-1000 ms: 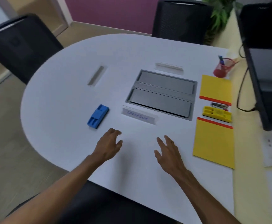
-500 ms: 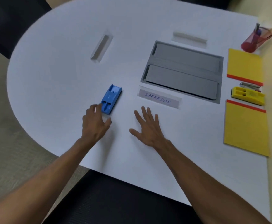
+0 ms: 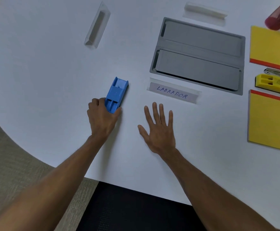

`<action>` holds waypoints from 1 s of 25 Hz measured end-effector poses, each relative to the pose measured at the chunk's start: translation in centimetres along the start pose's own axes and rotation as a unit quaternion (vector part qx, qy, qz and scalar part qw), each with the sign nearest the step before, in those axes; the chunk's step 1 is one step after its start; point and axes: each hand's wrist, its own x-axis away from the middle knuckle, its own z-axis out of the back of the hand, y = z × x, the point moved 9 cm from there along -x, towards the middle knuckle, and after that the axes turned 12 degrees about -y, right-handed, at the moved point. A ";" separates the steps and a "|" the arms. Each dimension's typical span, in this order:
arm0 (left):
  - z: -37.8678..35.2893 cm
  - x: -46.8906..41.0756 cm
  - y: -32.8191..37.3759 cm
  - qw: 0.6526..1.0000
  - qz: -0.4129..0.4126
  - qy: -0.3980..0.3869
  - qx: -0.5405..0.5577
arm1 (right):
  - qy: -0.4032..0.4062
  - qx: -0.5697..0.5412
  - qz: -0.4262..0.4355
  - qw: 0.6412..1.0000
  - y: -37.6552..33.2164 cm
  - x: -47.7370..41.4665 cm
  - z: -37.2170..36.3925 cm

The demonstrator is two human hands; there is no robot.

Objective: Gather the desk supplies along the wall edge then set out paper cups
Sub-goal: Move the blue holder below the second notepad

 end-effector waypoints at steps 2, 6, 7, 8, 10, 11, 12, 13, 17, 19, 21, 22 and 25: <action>-0.2 0.2 -0.1 1.000 0.003 0.003 0.029 | 0.011 0.001 0.000 1.000 0.1 0.0 -0.1; 0.4 1.4 0.3 0.998 -0.011 0.021 0.050 | 0.011 0.004 0.003 1.000 0.0 0.0 -0.1; 0.8 1.8 0.6 0.998 -0.020 0.026 0.047 | 0.004 0.008 0.003 1.000 -0.1 0.0 0.0; 1.1 2.3 1.0 0.998 -0.029 0.030 0.041 | -0.004 0.010 0.003 1.000 -0.1 0.0 0.1; 2.0 3.6 1.8 0.997 -0.053 0.042 0.023 | -0.014 -0.029 0.014 0.999 0.0 0.3 0.7; 2.4 4.2 2.3 0.997 -0.064 0.049 0.015 | -0.018 -0.088 0.020 0.996 0.2 0.4 1.2; 2.9 4.9 2.8 0.995 -0.076 0.056 0.009 | -0.018 -0.168 0.018 0.985 0.7 0.6 2.1; 3.2 5.5 3.4 0.994 -0.091 0.060 0.002 | -0.003 -0.239 0.009 0.971 1.3 1.0 3.3; 2.5 8.5 7.5 0.978 -0.191 0.044 -0.064 | 0.100 -0.173 0.051 0.978 1.9 3.7 9.9; 1.1 10.1 10.5 0.961 -0.259 0.028 -0.097 | 0.090 -0.092 0.092 0.987 1.7 5.1 11.5; -0.4 11.6 13.3 0.946 -0.305 0.010 -0.112 | 0.080 -0.048 0.101 0.991 2.8 6.4 12.2; -1.2 12.3 14.9 0.940 -0.322 0.000 -0.114 | 0.091 -0.036 0.093 0.991 3.9 7.2 12.7; -3.4 14.5 19.4 0.924 -0.363 -0.036 -0.111 | 0.136 -0.019 0.068 0.988 8.4 10.2 14.3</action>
